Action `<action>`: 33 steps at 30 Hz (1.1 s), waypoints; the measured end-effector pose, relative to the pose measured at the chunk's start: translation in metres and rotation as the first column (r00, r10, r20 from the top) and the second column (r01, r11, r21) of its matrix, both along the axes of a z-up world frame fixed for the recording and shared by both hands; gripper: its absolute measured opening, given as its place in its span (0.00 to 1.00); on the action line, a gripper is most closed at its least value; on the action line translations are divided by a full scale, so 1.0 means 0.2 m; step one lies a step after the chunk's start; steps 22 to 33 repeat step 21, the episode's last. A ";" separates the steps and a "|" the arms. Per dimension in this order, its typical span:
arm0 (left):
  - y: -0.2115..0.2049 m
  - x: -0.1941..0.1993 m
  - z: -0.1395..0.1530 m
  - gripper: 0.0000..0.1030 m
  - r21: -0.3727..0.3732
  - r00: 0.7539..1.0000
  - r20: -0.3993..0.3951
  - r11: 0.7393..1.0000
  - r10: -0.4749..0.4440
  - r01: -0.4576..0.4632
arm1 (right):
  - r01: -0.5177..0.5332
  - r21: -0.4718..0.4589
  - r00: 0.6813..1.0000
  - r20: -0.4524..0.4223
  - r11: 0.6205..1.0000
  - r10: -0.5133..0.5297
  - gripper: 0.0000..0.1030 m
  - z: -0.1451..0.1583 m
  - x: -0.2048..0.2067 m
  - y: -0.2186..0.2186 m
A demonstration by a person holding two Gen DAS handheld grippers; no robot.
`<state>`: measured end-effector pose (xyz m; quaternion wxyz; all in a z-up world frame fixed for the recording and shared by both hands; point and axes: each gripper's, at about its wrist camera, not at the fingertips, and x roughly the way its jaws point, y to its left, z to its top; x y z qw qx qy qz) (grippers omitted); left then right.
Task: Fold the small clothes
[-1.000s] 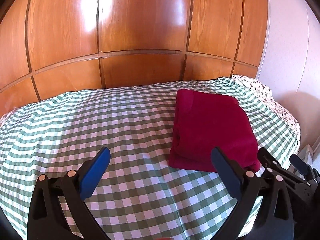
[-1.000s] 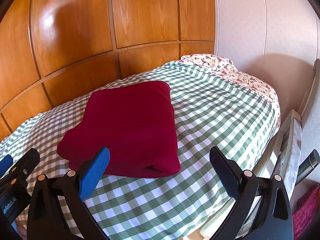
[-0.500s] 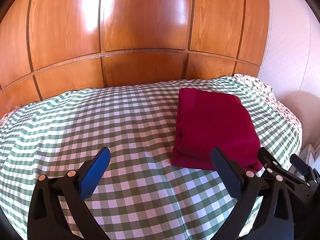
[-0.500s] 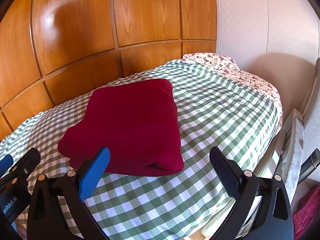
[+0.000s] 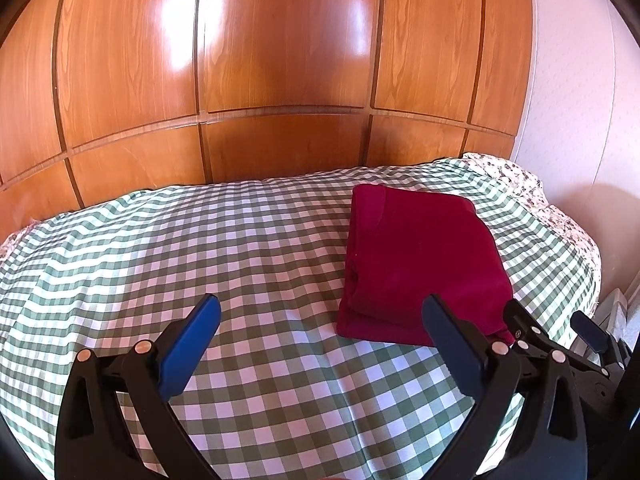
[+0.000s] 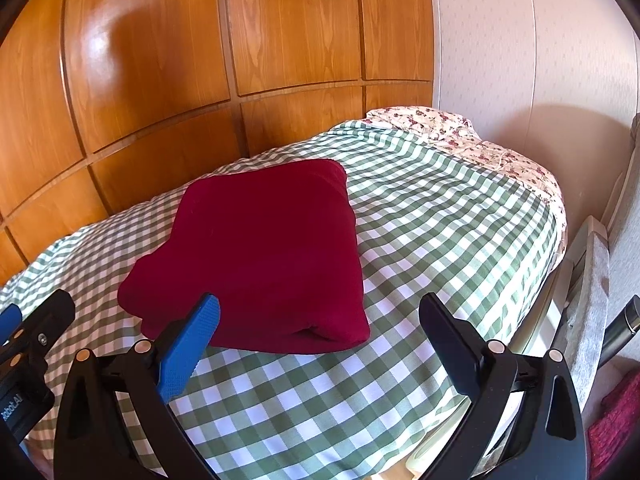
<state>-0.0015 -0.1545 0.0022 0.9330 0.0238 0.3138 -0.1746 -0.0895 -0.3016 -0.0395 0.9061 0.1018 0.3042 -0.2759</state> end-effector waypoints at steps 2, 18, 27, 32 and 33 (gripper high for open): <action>0.00 0.00 0.00 0.98 0.002 1.000 0.002 1.000 -0.001 0.001 | -0.002 0.000 1.000 -0.004 1.000 0.002 0.96 0.00 0.00 0.00; 0.02 0.07 -0.10 0.97 0.020 0.997 -0.069 1.000 0.017 -0.016 | 0.001 0.036 1.000 0.013 0.999 -0.002 0.96 0.02 0.01 -0.08; 0.03 0.09 -0.14 0.97 0.031 0.996 -0.089 0.999 0.025 -0.022 | 0.053 0.078 0.998 0.012 0.996 -0.054 0.96 0.02 0.03 -0.27; 0.03 0.09 -0.14 0.97 0.031 0.996 -0.089 0.999 0.025 -0.022 | 0.053 0.078 0.998 0.012 0.996 -0.054 0.96 0.02 0.03 -0.27; 0.03 0.09 -0.14 0.97 0.031 0.996 -0.089 0.999 0.025 -0.022 | 0.053 0.078 0.998 0.012 0.996 -0.054 0.96 0.02 0.03 -0.27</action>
